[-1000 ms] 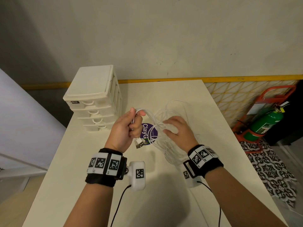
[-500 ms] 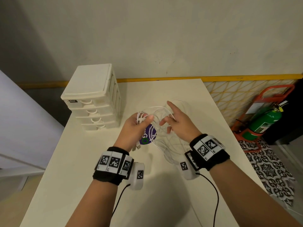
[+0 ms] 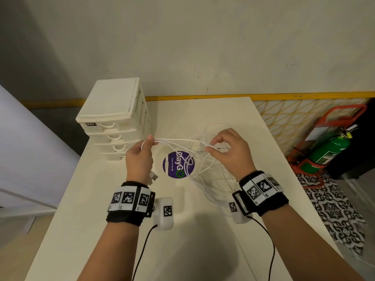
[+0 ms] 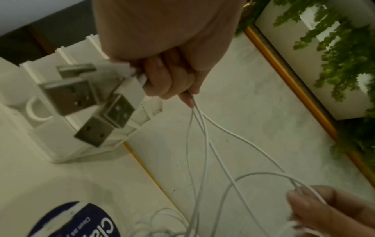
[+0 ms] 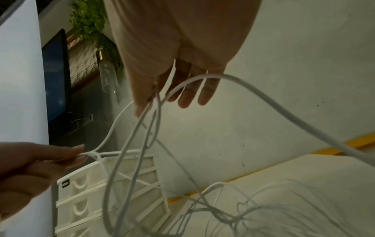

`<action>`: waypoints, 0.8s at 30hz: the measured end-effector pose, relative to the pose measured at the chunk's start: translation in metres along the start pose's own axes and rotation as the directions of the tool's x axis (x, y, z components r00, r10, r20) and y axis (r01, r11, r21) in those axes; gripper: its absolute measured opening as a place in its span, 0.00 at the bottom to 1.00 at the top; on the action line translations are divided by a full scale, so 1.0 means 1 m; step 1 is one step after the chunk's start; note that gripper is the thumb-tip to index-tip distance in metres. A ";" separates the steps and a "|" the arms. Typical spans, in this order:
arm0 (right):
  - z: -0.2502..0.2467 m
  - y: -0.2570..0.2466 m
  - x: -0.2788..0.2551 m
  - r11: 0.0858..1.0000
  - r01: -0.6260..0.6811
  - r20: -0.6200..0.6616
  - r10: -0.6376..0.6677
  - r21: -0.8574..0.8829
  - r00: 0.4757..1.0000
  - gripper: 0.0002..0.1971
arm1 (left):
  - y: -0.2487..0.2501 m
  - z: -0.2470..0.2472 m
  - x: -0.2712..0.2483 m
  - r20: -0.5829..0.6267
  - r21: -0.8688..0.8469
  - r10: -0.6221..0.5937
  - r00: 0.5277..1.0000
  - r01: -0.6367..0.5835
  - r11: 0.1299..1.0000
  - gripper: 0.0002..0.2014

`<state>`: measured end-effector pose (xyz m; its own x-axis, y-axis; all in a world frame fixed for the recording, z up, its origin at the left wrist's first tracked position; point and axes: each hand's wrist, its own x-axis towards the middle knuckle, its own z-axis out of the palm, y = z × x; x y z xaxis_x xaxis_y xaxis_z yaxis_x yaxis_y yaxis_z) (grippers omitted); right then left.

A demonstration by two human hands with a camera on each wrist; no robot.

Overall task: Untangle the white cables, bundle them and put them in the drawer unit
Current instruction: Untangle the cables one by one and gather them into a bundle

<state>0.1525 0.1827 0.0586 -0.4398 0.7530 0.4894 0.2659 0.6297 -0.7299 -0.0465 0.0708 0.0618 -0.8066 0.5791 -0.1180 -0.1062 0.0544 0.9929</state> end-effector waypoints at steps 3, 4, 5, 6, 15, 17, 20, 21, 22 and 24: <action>-0.008 0.001 -0.001 0.984 -0.141 0.005 0.141 0.108 0.990 0.05 | -0.003 -0.010 0.005 -0.073 -0.002 -0.039 0.997 0.039 0.999 0.13; -0.010 0.003 -0.002 0.960 -0.225 0.018 0.225 0.164 0.974 0.04 | -0.004 -0.014 0.007 -0.087 -0.015 -0.057 0.995 0.056 0.998 0.13; -0.012 0.007 -0.003 0.937 -0.291 0.021 0.292 0.195 0.956 0.04 | -0.004 -0.017 0.010 -0.093 -0.021 -0.061 0.994 0.059 0.998 0.13; -0.013 0.011 -0.005 0.926 -0.325 0.008 0.330 0.192 0.944 0.05 | -0.004 -0.019 0.011 -0.096 -0.014 -0.053 0.994 0.052 0.999 0.14; -0.016 0.015 -0.006 0.895 -0.393 -0.141 0.426 0.208 0.894 0.16 | -0.012 -0.011 0.006 -0.020 0.140 0.058 0.998 -0.054 0.989 0.13; -0.015 0.011 -0.004 0.923 -0.348 -0.067 0.362 0.165 0.930 0.15 | -0.014 -0.004 0.004 0.034 0.240 0.064 0.997 -0.070 0.968 0.14; -0.009 0.003 -0.002 0.974 -0.222 0.084 0.218 0.043 0.972 0.08 | -0.014 0.007 -0.005 0.161 0.283 0.117 0.980 -0.159 0.946 0.14; -0.007 -0.001 -0.002 0.980 -0.196 0.144 0.190 0.031 0.971 0.09 | -0.013 0.011 -0.011 0.244 0.272 0.159 0.957 -0.225 0.936 0.16; -0.005 -0.004 -0.003 0.983 -0.183 0.205 0.173 0.031 0.963 0.11 | -0.011 0.015 -0.018 0.335 0.258 0.190 0.923 -0.284 0.923 0.19; -0.001 -0.012 -0.004 0.985 -0.161 0.310 0.135 0.058 0.941 0.14 | -0.009 0.025 -0.024 0.469 0.238 0.198 0.861 -0.339 0.910 0.20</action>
<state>0.1520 0.1721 0.0663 -0.6439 0.7346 0.2139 0.2831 0.4884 -0.8254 -0.0114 0.0763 0.0560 -0.4430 0.8906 0.1030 0.3152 0.0471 0.9479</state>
